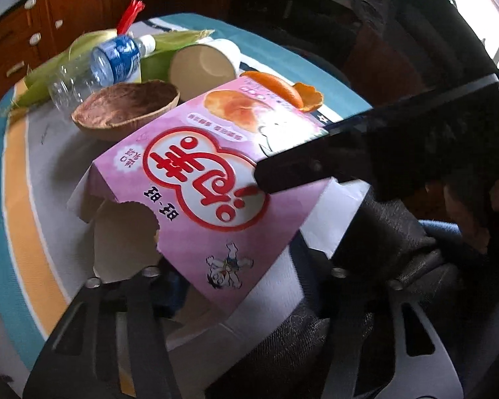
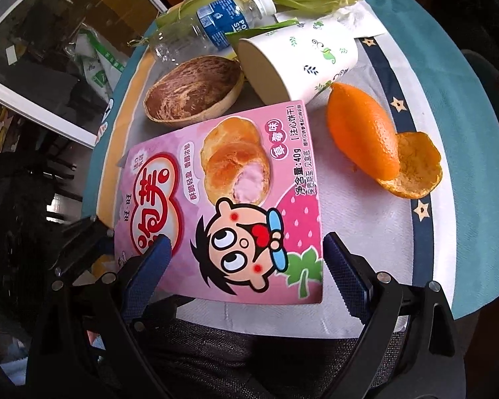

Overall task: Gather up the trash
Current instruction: 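Grasp the pink snack box edge with the left gripper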

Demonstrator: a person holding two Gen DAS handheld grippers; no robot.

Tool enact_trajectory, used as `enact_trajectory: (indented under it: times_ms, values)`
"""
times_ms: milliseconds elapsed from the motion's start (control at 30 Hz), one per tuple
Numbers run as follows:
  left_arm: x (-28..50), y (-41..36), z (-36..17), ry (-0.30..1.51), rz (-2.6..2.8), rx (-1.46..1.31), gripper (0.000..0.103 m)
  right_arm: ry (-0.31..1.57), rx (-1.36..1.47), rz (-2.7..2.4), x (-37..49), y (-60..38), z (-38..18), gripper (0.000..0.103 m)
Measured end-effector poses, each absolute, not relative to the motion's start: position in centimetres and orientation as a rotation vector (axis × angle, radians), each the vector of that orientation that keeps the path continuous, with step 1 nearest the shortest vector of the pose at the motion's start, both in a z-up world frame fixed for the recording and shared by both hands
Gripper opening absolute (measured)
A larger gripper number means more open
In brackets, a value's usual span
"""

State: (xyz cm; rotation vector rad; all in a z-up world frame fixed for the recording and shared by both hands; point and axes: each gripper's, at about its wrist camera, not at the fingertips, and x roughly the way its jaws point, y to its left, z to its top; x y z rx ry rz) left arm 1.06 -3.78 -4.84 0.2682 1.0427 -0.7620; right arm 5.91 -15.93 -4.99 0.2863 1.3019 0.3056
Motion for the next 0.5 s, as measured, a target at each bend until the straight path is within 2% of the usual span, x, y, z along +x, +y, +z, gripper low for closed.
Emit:
enact_trajectory:
  times_ms: [67, 233, 333, 367, 467, 500]
  values:
    - [0.4, -3.8, -4.2, 1.013, -0.765, 0.292, 0.044, 1.295, 0.311, 0.315, 6.0, -16.2, -4.7, 0.089]
    - [-0.2, -4.7, -4.6, 0.992, -0.742, 0.397, 0.044, 1.298, 0.290, 0.320, 6.0, -15.9, -4.5, 0.089]
    - [-0.5, -5.1, -4.6, 0.998, -0.717, 0.408, 0.038, 1.287, 0.258, 0.327, 5.9, -15.5, -4.2, 0.089]
    - [-0.6, -4.9, -4.1, 1.001, -0.725, 0.386, 0.032, 1.285, 0.275, 0.338, 5.9, -15.7, -4.1, 0.089]
    - [-1.6, -4.6, -2.3, 0.986, -0.779, 0.367, 0.007, 1.271, 0.304, 0.358, 6.0, -16.5, -3.4, 0.089]
    - [-2.1, -4.6, -1.6, 0.965, -0.778, 0.380, 0.003, 1.263, 0.295, 0.355, 6.0, -16.6, -3.0, 0.089]
